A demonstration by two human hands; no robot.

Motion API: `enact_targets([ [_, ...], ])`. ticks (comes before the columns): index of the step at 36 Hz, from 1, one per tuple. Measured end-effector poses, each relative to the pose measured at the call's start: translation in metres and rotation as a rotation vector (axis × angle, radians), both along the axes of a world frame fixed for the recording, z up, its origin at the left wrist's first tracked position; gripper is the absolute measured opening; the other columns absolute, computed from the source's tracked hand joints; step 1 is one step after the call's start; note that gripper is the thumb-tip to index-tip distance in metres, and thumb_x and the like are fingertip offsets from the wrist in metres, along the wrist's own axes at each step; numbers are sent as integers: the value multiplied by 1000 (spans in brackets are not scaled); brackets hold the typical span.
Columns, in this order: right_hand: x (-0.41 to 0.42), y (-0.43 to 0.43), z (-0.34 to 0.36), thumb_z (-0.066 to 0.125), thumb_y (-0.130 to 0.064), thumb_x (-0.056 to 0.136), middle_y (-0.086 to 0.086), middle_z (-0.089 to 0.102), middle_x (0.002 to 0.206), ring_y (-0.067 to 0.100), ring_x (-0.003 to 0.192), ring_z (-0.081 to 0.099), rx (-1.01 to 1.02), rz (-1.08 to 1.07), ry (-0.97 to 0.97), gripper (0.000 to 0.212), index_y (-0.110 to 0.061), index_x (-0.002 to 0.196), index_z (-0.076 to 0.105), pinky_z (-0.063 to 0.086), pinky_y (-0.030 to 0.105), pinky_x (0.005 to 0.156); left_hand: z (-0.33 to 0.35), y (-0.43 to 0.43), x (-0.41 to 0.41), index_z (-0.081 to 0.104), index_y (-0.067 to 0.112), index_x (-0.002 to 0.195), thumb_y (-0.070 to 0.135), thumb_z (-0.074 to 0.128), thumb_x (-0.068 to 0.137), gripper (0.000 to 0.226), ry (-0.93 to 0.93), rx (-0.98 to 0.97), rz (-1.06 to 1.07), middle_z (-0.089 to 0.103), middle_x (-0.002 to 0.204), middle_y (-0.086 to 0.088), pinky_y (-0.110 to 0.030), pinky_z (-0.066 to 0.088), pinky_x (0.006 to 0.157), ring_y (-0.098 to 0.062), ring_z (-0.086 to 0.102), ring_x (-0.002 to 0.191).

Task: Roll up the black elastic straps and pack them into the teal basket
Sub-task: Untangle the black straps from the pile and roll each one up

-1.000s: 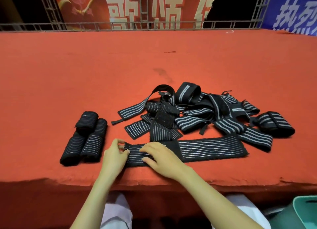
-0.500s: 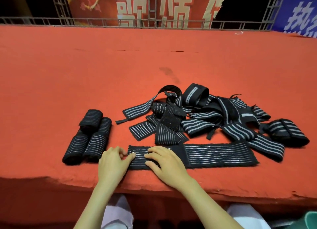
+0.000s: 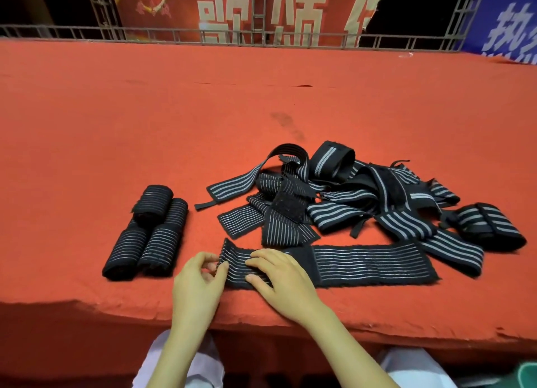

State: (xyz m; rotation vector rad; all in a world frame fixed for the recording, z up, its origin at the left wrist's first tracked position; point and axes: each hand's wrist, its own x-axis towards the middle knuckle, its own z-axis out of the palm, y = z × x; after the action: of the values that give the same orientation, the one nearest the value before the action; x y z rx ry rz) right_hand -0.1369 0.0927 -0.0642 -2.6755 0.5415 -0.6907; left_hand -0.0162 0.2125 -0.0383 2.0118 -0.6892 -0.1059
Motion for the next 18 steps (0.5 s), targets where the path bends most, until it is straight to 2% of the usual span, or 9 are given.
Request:
enact_targets([
  [3,0,0,0,42,-49,91,-13,58,125,4,121,45,13,3,7,41,-26,117,64,25,19,101,-3,-1,-5,66,18,83,15,75,76,12,-218,52,-26,54,71,7,-34,48,63,-17,53,59],
  [5,0,-1,0,41,-49,91,-13,57,126,4,122,45,26,5,18,41,-26,118,63,25,19,102,-5,-3,-10,65,15,83,11,76,74,15,-283,91,-54,53,74,4,-35,48,60,-23,55,59],
  [10,0,0,0,43,-46,90,-11,59,123,5,119,48,33,-1,-1,39,-24,115,65,27,19,100,-7,-11,-19,63,10,85,9,75,74,16,-316,181,-74,55,84,-7,-41,49,55,-36,60,63],
  [14,0,-1,-2,42,-47,90,-11,59,123,7,120,48,33,-15,-1,40,-25,115,65,31,29,107,-8,-16,-21,66,9,84,17,75,78,13,-297,175,-68,57,84,-5,-38,47,59,-33,62,68],
  [18,-5,-6,1,33,-66,84,-9,43,142,12,136,30,73,-39,144,56,-36,127,54,9,41,119,-7,-17,-20,73,10,89,20,69,84,12,-246,172,-98,58,88,0,-36,48,70,-26,63,78],
])
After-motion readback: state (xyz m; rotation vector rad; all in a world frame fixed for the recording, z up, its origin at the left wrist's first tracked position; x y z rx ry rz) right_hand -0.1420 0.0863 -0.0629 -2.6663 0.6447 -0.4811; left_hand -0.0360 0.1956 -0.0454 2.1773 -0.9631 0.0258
